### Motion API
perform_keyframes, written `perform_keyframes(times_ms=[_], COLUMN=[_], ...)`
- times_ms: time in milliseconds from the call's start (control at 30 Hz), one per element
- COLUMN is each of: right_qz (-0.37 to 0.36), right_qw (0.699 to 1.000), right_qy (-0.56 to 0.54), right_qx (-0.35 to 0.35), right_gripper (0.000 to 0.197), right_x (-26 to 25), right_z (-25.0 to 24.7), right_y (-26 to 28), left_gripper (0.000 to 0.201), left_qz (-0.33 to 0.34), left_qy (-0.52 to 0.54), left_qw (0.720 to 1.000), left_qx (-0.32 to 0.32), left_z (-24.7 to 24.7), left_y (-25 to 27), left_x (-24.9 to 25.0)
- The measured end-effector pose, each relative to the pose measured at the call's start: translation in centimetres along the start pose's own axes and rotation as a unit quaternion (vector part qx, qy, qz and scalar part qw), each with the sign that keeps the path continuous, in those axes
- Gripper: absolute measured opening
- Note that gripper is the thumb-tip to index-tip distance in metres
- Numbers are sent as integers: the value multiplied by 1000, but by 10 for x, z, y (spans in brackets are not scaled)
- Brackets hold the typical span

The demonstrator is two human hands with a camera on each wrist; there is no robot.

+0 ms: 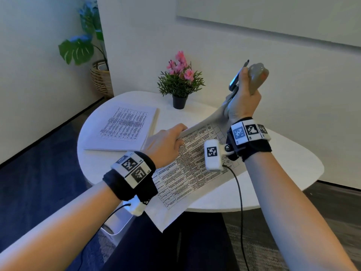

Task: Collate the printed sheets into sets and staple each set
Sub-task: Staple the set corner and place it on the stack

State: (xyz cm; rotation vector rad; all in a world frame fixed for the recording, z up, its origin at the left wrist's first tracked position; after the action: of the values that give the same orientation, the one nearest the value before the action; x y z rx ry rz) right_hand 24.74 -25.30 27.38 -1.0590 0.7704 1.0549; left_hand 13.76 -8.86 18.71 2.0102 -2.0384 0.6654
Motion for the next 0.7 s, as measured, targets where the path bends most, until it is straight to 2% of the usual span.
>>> perform_keyframes(times_ms=[100, 167, 200, 233, 267, 300, 367, 400, 467, 567, 667, 700], right_qz=[80, 154, 197, 232, 264, 279, 280, 272, 255, 239, 231, 210], right_qw=[987, 956, 933, 906, 870, 827, 733, 703, 686, 695, 624, 615], right_qy=[140, 248, 298, 348, 405, 472, 592, 625, 648, 638, 699, 716], right_qx=[-8, -18, -31, -60, -99, -126, -186, -204, -211, -229, -263, -256], right_gripper=[27, 43, 45, 34, 26, 32, 41, 43, 44, 60, 57, 52], right_x=[31, 60, 77, 94, 109, 131, 163, 174, 192, 214, 225, 224], right_z=[-11, -26, -35, -41, -49, -61, -83, -87, -92, -93, -83, -74], right_y=[-13, -21, -23, -24, -19, -20, -14, -12, -10, -7, -8, -11], left_gripper=[24, 21, 20, 21, 23, 26, 30, 31, 29, 33, 35, 34], left_qz=[-20, -68, -96, -124, -148, -168, -187, -189, -203, -224, -224, -220], left_qy=[-30, -17, 4, 24, 41, 52, 66, 70, 89, 140, 198, 225], left_qw=[999, 997, 994, 990, 984, 978, 970, 968, 962, 954, 945, 940], left_qx=[6, 32, 48, 67, 90, 108, 140, 151, 158, 145, 136, 136], left_z=[-6, -22, -33, -46, -61, -74, -100, -111, -129, -143, -151, -152], left_y=[0, 2, 6, 10, 16, 22, 29, 31, 30, 22, 14, 11], left_x=[-15, -44, -62, -80, -98, -113, -133, -140, -152, -166, -168, -168])
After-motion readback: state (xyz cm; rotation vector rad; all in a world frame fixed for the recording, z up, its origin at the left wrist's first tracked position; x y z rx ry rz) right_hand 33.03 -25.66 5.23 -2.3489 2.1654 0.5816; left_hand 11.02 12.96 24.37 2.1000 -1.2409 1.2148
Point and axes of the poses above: each hand's wrist, its own y-axis away from the middle knuckle, its own z-axis out of the palm, x = y × z, the point moved 8 cm from there along -y, towards the middle knuckle, and after that the axes turned 5 degrees about -x, right-handed, at the moved point
